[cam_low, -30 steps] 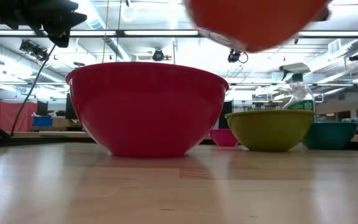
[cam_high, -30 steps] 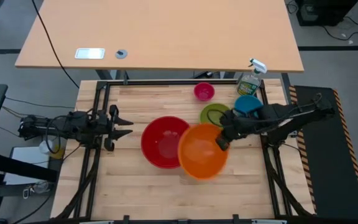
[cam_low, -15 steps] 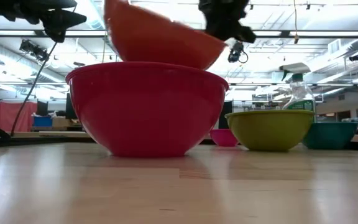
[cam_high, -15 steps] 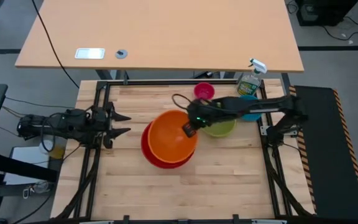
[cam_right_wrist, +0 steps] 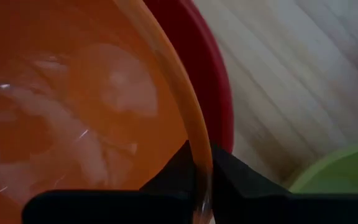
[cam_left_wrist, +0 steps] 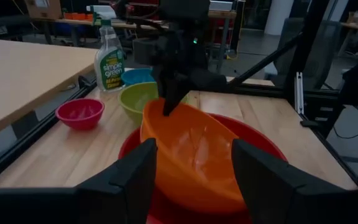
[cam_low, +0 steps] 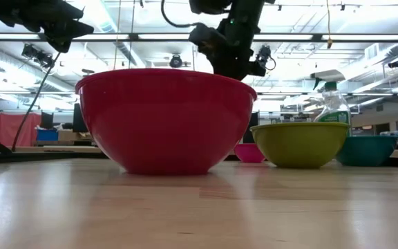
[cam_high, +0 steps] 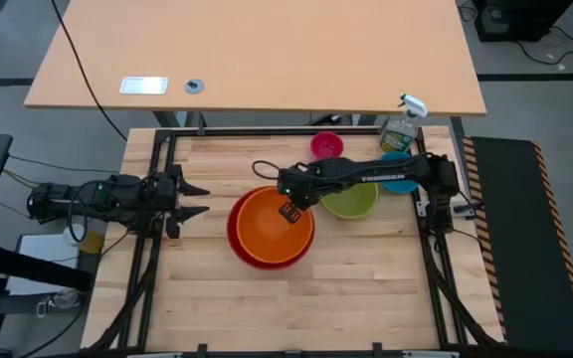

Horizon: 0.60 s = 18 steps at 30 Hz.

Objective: Nest bowls inside each other
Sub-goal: Stack the orange bowl on top of the red bowl, then stack the green bowl on top of the orange bowl

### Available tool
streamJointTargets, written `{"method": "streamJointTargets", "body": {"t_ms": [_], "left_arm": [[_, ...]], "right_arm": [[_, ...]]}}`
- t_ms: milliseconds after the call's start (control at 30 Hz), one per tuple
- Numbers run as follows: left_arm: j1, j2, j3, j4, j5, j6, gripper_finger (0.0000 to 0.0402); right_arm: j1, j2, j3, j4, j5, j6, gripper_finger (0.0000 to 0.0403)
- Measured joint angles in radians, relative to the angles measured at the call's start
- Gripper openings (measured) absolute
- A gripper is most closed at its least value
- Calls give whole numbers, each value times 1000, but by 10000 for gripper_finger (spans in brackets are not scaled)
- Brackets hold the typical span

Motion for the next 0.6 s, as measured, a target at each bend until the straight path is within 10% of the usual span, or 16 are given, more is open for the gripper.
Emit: {"method": "streamJointTargets", "body": {"t_ms": [600], "left_arm": [[-1, 0, 0, -5, 3, 0, 210]], "right_arm": [[-18, -24, 113, -279, 36, 98, 200]]}}
